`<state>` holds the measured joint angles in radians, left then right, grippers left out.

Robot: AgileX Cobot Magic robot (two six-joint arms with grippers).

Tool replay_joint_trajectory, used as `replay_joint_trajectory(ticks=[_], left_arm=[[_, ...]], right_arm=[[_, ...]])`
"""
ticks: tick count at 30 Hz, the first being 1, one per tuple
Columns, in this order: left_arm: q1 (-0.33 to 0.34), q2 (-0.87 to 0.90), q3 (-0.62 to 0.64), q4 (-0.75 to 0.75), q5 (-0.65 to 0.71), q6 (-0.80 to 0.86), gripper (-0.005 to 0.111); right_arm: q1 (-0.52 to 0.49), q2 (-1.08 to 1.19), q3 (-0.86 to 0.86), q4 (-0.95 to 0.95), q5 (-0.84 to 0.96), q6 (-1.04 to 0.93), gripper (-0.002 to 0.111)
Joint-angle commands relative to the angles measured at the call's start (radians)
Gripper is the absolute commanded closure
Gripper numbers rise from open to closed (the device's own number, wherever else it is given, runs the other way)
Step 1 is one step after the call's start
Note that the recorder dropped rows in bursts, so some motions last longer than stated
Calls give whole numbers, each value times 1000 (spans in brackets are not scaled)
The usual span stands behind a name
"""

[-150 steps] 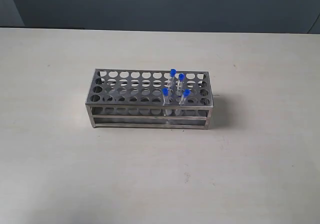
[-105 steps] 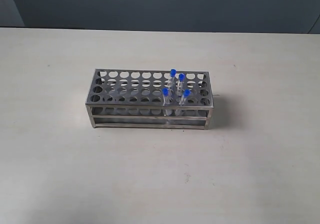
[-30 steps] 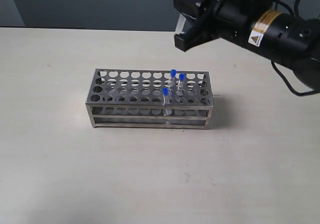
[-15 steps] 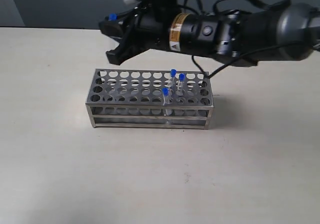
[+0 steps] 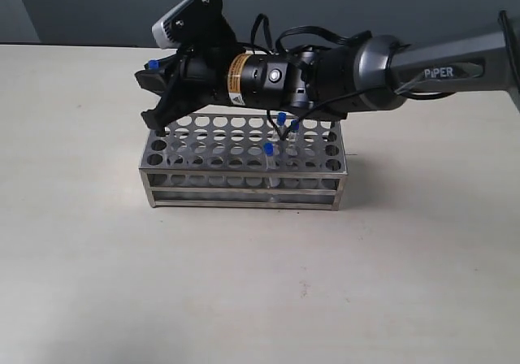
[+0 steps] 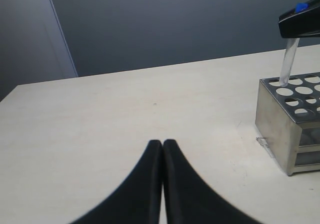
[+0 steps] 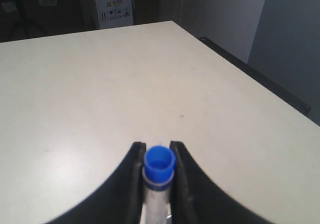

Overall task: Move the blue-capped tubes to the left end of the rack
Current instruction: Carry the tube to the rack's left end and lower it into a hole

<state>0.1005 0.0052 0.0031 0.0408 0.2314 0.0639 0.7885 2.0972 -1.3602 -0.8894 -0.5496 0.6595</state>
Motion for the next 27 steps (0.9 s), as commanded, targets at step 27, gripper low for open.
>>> replay_joint_trajectory(ticks=[27], left_arm=[[-4, -5, -3, 2, -1, 0, 106]], right_arm=[[0, 106, -63, 2, 176, -24, 108]])
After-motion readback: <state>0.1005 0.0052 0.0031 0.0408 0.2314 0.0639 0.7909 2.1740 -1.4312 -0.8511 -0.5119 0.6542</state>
